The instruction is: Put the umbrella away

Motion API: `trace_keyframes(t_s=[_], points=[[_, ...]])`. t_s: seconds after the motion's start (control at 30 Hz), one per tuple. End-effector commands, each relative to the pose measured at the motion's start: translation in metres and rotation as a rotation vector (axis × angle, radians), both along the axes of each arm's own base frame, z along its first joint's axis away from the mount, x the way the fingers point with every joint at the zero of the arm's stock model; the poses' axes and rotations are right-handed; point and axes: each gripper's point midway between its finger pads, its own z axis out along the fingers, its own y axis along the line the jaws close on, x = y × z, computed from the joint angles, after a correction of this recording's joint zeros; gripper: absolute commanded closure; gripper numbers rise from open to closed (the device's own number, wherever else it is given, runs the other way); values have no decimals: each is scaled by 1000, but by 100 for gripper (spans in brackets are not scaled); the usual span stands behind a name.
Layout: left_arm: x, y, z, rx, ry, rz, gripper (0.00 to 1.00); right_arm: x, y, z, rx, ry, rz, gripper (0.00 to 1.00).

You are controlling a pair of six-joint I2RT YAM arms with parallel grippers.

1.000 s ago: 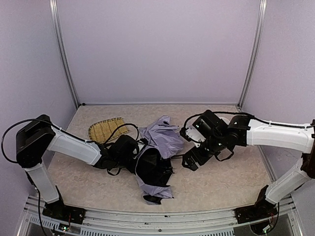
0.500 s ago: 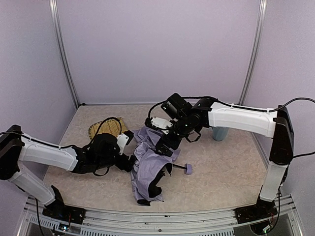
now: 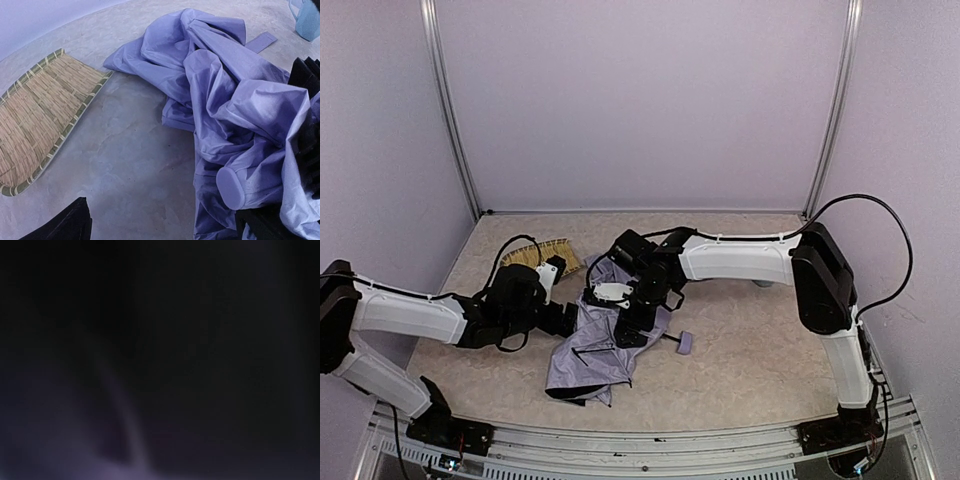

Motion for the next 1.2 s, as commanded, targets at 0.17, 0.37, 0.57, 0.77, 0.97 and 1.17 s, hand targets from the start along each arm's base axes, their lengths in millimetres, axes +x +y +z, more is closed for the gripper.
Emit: trace_keyframes(t_s=[0.17,0.37,0.57,0.77,0.97,1.17], points=[[6,-3,25,-106,-79,2,3,-10,-19,28,-1,-53,4,0],[7,-8,-2,-73,-36,-13,3,-26,-20,103,178,-95,62,0],[6,-14,-6,-81,-27,-31,3,1,1,112,243,-173,58,0],[-2,-20,0,-127,-24,-73,3,41,19,50,179,-189,-30,0],[-4,-13,6,-118,-34,-84,1,41,-16,-36,5,-120,-108,9],[4,7,10,-95,-49,-26,1,26,-75,-55,-75,-133,-194,15]])
